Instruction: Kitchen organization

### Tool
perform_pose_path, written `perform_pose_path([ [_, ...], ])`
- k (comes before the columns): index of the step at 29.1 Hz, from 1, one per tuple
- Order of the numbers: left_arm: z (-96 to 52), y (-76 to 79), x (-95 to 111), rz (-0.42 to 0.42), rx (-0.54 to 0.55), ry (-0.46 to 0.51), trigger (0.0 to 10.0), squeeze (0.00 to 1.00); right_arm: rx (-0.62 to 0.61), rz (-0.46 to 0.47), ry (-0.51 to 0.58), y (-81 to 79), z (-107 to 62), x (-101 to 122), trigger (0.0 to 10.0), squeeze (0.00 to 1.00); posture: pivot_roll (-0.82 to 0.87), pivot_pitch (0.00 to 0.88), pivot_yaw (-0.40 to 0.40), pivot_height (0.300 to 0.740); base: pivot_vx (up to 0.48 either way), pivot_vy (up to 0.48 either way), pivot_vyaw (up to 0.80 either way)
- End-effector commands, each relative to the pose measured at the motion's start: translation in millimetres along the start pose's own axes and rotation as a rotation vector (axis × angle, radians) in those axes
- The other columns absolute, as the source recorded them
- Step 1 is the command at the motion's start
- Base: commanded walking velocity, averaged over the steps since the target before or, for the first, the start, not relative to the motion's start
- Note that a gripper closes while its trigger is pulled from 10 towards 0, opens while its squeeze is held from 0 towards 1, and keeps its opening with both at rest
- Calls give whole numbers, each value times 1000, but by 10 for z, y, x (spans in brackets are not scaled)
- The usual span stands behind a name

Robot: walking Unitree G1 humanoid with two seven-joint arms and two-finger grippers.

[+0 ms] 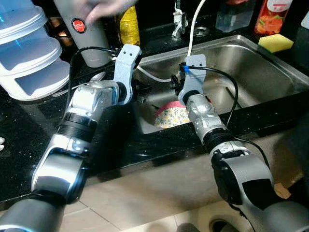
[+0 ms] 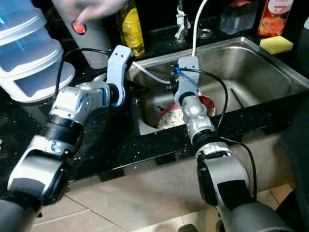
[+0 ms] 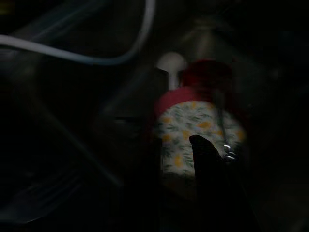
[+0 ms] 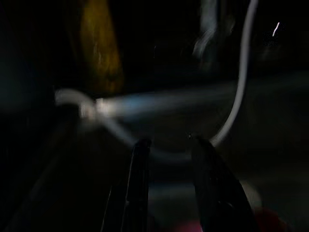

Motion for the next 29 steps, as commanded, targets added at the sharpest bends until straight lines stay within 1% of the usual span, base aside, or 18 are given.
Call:
perform_pose_path([
  [1, -68, -94, 69, 12, 59, 32, 10000, 0, 0, 21, 129, -21, 61, 314, 10000, 0, -105, 28, 146, 740, 0, 0, 0],
  [2, -130, -86, 113, -40, 49, 52, 10000, 0, -8, 34, 244, 14, 75, 599, 10000, 0, -100, 25, 140, 740, 0, 0, 0],
  [3, -130, -86, 113, -40, 49, 52, 10000, 0, -8, 34, 244, 14, 75, 599, 10000, 0, -100, 25, 140, 740, 0, 0, 0],
  [4, -157, -71, 122, -62, 35, 56, 10000, 0, -7, 39, 277, 22, 71, 685, 10000, 0, -100, 25, 140, 740, 0, 0, 0],
  [5, -197, -72, 142, -36, 52, 89, 10000, 0, -1, 48, 326, 23, 54, 798, 10000, 0, -100, 24, 138, 740, 0, 0, 0],
  [7, -223, -73, 154, -10, 68, 114, 10000, 0, 3, 54, 356, 22, 39, 866, 10000, 0, -100, 24, 138, 740, 0, 0, 0],
  [8, -239, -84, 132, 7, 92, 112, 10000, 0, 9, 57, 383, 21, 15, 925, 10000, 0, -100, 25, 136, 740, 0, 0, 0],
  [9, -271, -96, 85, 56, 128, 102, 10000, 0, 13, 58, 410, 27, -26, 979, 10000, 0, -100, 24, 135, 740, 0, 0, 0],
  [10, -271, -96, 85, 56, 128, 102, 10000, 0, 13, 58, 410, 27, -26, 979, 10000, 0, -100, 24, 135, 740, 0, 0, 0],
  [11, -308, -84, 3, 124, 154, 77, 10000, 0, 18, 47, 435, 40, -90, 1018, 10000, 0, -103, 22, 135, 740, 0, 0, 0],
  [14, -362, -41, -98, 202, 165, 57, 10000, 0, 12, 33, 438, 92, -168, 996, 10000, 0, -106, 20, 138, 740, 0, 0, 0],
  [17, -387, -35, -127, 214, 175, 51, 10000, 0, 9, 35, 435, 112, -197, 989, 10000, 0, -106, 20, 138, 740, 0, 0, 0],
  [21, -640, -179, -247, 447, 299, -8, 10000, 0, -14, 23, 427, 234, -309, 989, 10000, 0, -109, 18, 144, 740, 0, 0, 0],
  [22, -640, -179, -247, 447, 299, -8, 10000, 0, -14, 23, 427, 234, -309, 989, 10000, 0, -109, 18, 144, 740, 0, 0, 0],
  [23, -712, -213, -290, 507, 318, -42, 10000, 0, -21, 18, 421, 263, -329, 980, 10000, 0, -105, 16, 142, 740, 0, 0, 0],
  [25, -798, -243, -376, 580, 328, -99, 10000, 0, -29, 14, 410, 296, -351, 958, 10000, 0, -101, 12, 139, 740, 0, 0, 0],
  [27, -861, -275, -510, 592, 331, -173, 10000, 0, -32, 12, 397, 312, -359, 934, 10000, 0, -100, 12, 137, 740, 0, 0, 0],
  [29, -884, -287, -585, 593, 334, -209, 10000, 0, -30, 12, 388, 311, -365, 924, 10000, 0, -100, 11, 133, 740, 0, 0, 0],
])
Point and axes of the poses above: a point about 5 cm out from each wrist's last joint towards the gripper, its own z axis pointing out of the wrist towards the gripper, its own x axis along the axis of the wrist's last joint, y = z × x, the point moved 2 cm from there along z, pointing out of the wrist towards the gripper, and after that the axes turned 8 degrees about -z, right-handed, at the moved point
